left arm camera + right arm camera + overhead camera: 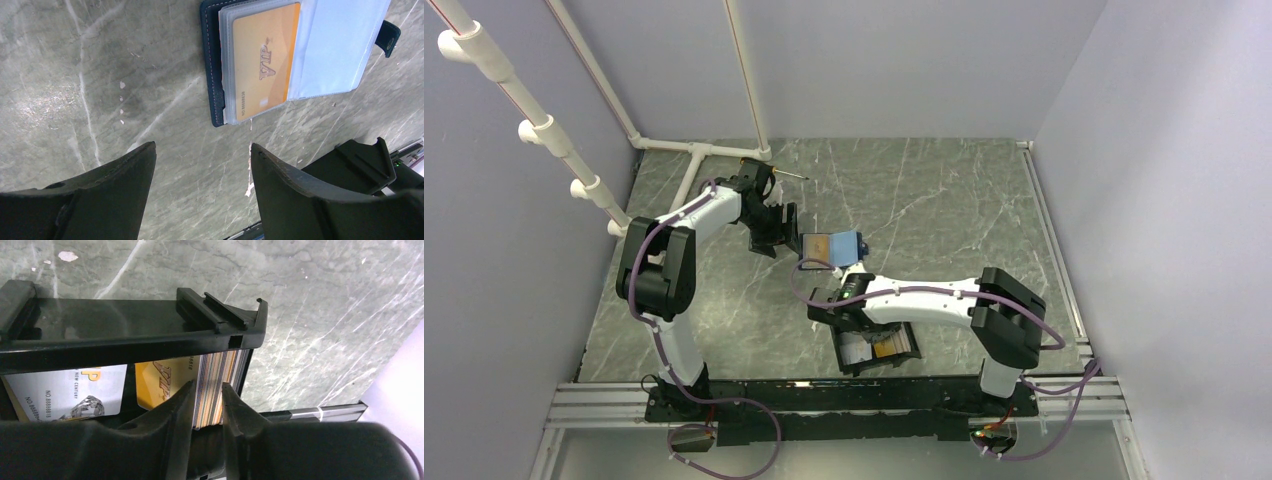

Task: Put the credit cards into the card holder
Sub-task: Pick up the credit card from the storage box, then insert the credit card into the card holder.

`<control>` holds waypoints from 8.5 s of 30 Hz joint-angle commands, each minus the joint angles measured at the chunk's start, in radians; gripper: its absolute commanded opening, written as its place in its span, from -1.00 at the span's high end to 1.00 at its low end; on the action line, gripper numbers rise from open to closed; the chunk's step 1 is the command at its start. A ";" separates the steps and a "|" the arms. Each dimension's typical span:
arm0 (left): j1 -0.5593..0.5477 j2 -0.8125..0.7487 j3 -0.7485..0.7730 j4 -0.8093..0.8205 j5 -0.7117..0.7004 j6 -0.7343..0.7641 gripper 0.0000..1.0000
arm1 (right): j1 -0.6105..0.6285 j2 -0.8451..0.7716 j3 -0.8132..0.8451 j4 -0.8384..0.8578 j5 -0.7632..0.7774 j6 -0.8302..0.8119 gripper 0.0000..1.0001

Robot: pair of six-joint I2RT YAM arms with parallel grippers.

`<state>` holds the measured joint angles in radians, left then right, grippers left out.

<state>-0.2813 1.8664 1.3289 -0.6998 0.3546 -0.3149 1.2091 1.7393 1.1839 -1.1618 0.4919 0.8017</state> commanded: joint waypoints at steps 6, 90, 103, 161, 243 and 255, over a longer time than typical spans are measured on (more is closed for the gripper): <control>-0.006 -0.053 -0.003 0.011 0.021 0.032 -0.50 | 0.001 -0.021 0.028 -0.030 0.034 0.023 0.60; -0.015 -0.029 0.003 0.002 0.040 0.046 -0.49 | -0.108 -0.159 -0.141 0.095 0.001 -0.091 0.29; -0.015 -0.028 0.004 0.001 0.037 0.049 -0.50 | -0.107 -0.159 -0.067 0.009 0.010 -0.075 0.80; 0.021 -0.369 -0.327 1.102 0.800 -0.722 -0.63 | -0.732 -0.524 -0.219 1.307 -1.127 0.087 1.00; 0.038 0.376 0.253 0.119 0.568 -0.053 1.00 | -0.767 0.355 0.230 0.801 -0.915 -0.357 1.00; 0.004 0.367 0.204 0.283 0.507 -0.185 1.00 | -0.767 0.351 0.221 0.815 -0.924 -0.348 1.00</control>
<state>-0.2588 2.2490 1.5654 -0.5179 0.9058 -0.4454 0.4438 2.0796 1.4052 -0.3584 -0.4465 0.4641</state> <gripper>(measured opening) 0.008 0.007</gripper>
